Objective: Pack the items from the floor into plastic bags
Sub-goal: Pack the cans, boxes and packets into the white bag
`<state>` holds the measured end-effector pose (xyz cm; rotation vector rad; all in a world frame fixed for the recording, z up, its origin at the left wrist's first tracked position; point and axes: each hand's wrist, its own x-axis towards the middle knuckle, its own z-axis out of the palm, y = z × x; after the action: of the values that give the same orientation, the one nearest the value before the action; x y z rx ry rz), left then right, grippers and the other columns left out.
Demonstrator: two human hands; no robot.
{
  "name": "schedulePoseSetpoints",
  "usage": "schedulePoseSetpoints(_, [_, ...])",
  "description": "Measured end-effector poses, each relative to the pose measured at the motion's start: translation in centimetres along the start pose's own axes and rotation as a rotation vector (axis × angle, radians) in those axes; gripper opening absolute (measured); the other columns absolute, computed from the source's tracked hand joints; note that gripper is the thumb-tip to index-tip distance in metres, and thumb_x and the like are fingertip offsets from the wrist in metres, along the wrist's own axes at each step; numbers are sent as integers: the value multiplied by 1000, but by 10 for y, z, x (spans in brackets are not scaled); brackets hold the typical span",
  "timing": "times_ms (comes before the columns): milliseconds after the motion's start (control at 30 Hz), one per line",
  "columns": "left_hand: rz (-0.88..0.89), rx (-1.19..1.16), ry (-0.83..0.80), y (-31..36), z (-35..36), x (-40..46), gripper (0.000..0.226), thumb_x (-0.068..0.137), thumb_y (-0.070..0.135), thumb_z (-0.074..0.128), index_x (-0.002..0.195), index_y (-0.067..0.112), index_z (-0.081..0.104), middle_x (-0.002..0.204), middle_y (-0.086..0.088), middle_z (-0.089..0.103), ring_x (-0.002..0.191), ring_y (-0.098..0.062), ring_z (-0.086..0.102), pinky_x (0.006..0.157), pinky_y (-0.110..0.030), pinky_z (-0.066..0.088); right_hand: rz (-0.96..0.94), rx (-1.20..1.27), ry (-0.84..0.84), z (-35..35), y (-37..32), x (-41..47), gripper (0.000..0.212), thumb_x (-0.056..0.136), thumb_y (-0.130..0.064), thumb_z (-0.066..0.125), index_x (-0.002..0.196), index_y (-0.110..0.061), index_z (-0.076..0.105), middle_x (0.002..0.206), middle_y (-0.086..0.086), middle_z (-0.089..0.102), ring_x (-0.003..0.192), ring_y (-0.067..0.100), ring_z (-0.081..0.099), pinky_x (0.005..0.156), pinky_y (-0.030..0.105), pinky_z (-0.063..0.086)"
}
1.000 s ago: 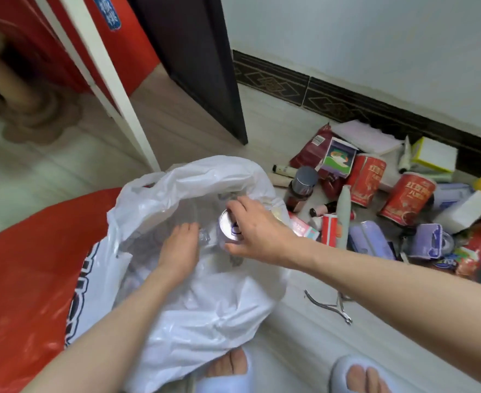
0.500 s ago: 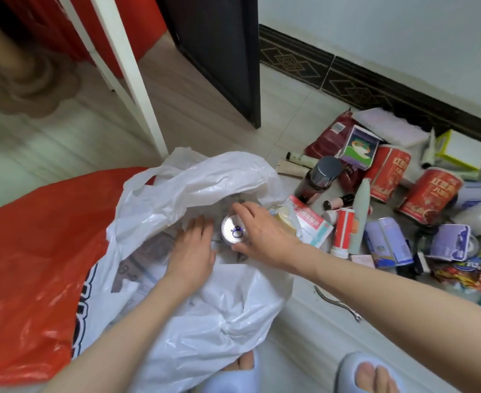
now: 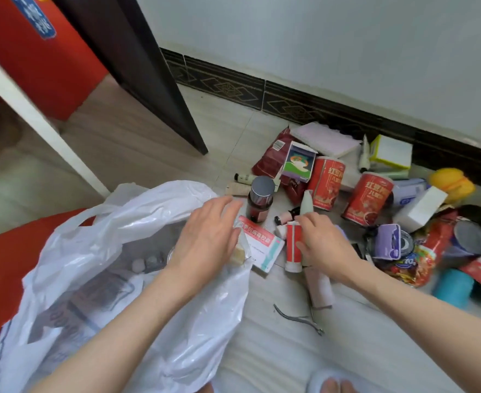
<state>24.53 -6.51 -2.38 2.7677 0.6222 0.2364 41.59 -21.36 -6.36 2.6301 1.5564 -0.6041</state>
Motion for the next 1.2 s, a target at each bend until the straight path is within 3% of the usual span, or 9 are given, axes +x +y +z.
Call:
schedulePoseSetpoints(100, [-4,-121,-105,9,16,34,69,84,16,62,143,10,27,146,-16,31,133,-30,33,105,-43,37,-42,-104,-38,3,5,19,53,90,-32,50,137,-16,34,136,5,44,123,28,37,95,39,36])
schedulePoseSetpoints(200, [-25,-196,-116,13,28,62,82,84,22,64,147,14,12,152,-13,17,139,-25,21,112,-36,26,-110,-241,-80,6,5,32,53,89,-38,49,136,-15,36,133,3,48,123,26,35,95,39,30])
schedulePoseSetpoints(400, [-47,-292,-154,10,39,77,55,85,11,61,134,16,38,131,-4,42,112,-24,51,93,-39,44,-59,-250,-114,8,4,35,53,85,-41,53,127,-11,43,125,8,51,120,27,36,91,38,31])
schedulePoseSetpoints(567, [-17,-316,-116,8,29,62,49,81,10,66,125,15,46,117,-4,49,102,-23,53,87,-38,44,67,184,-135,6,0,23,37,84,-29,59,115,-9,52,114,11,48,105,33,52,82,37,42])
schedulePoseSetpoints(667, [-44,-388,-13,9,15,37,47,83,16,66,125,15,47,116,1,49,101,-12,51,89,-21,40,89,353,-141,4,0,9,26,83,-24,62,107,-14,61,105,7,49,103,30,53,83,33,42])
schedulePoseSetpoints(767, [-95,-413,120,10,-12,10,47,83,20,67,125,14,48,109,6,48,94,0,46,85,-2,31,104,490,-4,-14,-9,-6,19,83,-23,63,98,-11,66,92,3,51,96,25,53,74,28,34])
schedulePoseSetpoints(933, [-207,-292,280,-5,-57,-43,46,77,25,71,118,13,54,102,5,52,88,5,42,81,2,29,180,849,191,-49,-54,-17,9,79,-29,67,84,-21,66,80,4,67,81,24,64,80,37,50])
schedulePoseSetpoints(1100, [-340,-211,271,-38,-75,-104,47,73,29,76,114,17,55,104,0,57,94,1,46,83,-6,35,120,791,124,-42,-98,-17,13,78,-27,69,88,-19,69,77,-4,61,78,16,58,71,27,42])
schedulePoseSetpoints(1200, [-383,-112,190,-49,-67,-131,45,72,39,65,112,21,54,103,1,57,94,-14,55,76,-31,50,192,935,-40,-21,-117,-17,4,77,-21,70,78,-23,67,71,2,64,68,19,63,63,28,50])
